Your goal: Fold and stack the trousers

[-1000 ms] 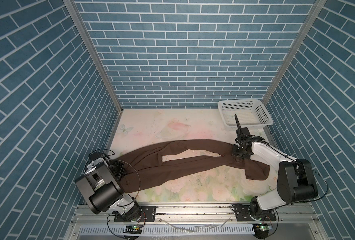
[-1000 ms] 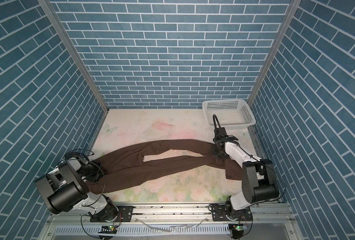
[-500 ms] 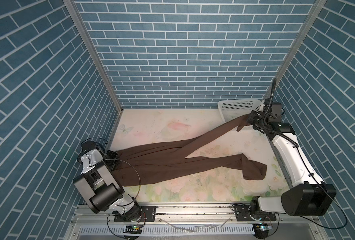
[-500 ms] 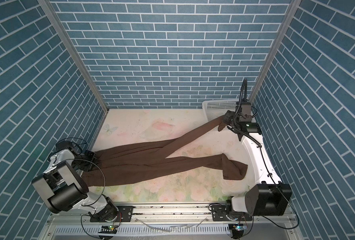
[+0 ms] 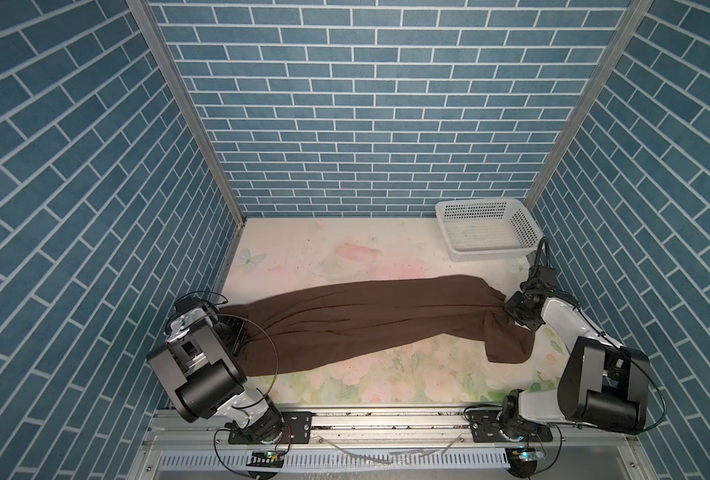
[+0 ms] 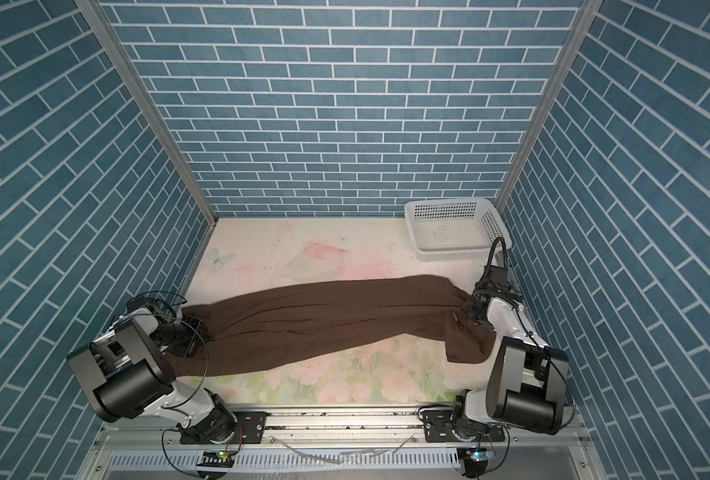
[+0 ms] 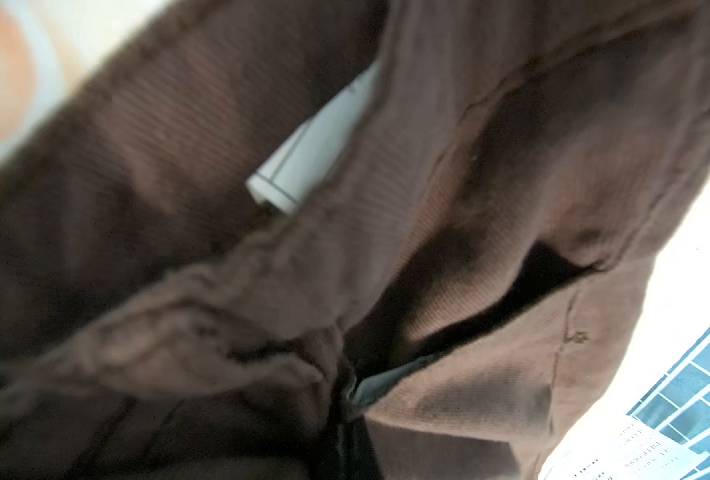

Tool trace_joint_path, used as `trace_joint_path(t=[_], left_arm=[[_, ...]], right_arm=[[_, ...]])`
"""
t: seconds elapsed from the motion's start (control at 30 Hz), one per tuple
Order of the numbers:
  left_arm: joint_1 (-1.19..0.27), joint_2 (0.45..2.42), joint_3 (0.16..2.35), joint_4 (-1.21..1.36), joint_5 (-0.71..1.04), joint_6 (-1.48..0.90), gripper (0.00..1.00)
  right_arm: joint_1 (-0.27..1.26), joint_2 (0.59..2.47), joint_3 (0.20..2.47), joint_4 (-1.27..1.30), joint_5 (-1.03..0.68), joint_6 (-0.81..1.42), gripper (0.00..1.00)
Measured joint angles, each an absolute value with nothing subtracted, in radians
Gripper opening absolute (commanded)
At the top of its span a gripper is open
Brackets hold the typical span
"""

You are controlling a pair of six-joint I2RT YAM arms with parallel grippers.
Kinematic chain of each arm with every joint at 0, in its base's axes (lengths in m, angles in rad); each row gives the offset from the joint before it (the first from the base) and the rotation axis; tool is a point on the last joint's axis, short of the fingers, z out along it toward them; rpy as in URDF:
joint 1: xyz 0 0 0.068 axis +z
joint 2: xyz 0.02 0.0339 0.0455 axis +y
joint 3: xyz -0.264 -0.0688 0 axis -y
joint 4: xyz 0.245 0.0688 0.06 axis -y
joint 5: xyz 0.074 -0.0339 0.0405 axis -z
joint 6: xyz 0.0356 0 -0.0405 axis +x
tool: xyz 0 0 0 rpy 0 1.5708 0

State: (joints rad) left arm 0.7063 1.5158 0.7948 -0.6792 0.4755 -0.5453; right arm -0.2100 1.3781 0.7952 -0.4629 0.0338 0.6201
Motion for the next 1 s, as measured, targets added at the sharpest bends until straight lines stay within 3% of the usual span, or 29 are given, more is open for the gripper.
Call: trace_joint_path(t=[0.03,0.2,0.27,0.37,0.43,0.6,0.9,1.0], left_arm=[[0.705,1.516,0.801,-0.683,0.475,-0.545,0.26],[0.648,1.52,0.926,-0.736,0.445,-0.517,0.47],[0.589,1.526,1.001,-0.757,0.422,-0.504,0.59],[0.496,1.547,1.101,-0.781,0.385,-0.49,0.67],[0.444,1.568,1.144,-0.79,0.361,-0.485,0.69],[0.357,1.628,1.163,-0.804,0.295,-0.489,0.72],[0.285,1.825,1.165,-0.787,0.211,-0.517,0.74],[0.272,1.831,1.176,-0.782,0.185,-0.534,0.54]], right_arm=[[-0.213,1.374,0.795,-0.462,0.033,0.625,0.0],[-0.224,1.354,0.797,-0.464,0.039,0.632,0.0],[-0.242,1.341,0.797,-0.464,0.039,0.634,0.0],[-0.278,1.304,0.8,-0.466,0.041,0.658,0.24],[-0.291,1.29,0.818,-0.476,0.048,0.676,0.43],[-0.29,1.26,0.868,-0.487,0.048,0.674,0.66],[-0.017,1.229,0.921,-0.538,0.096,0.601,0.62],[0.016,1.226,0.919,-0.562,0.096,0.595,0.6]])
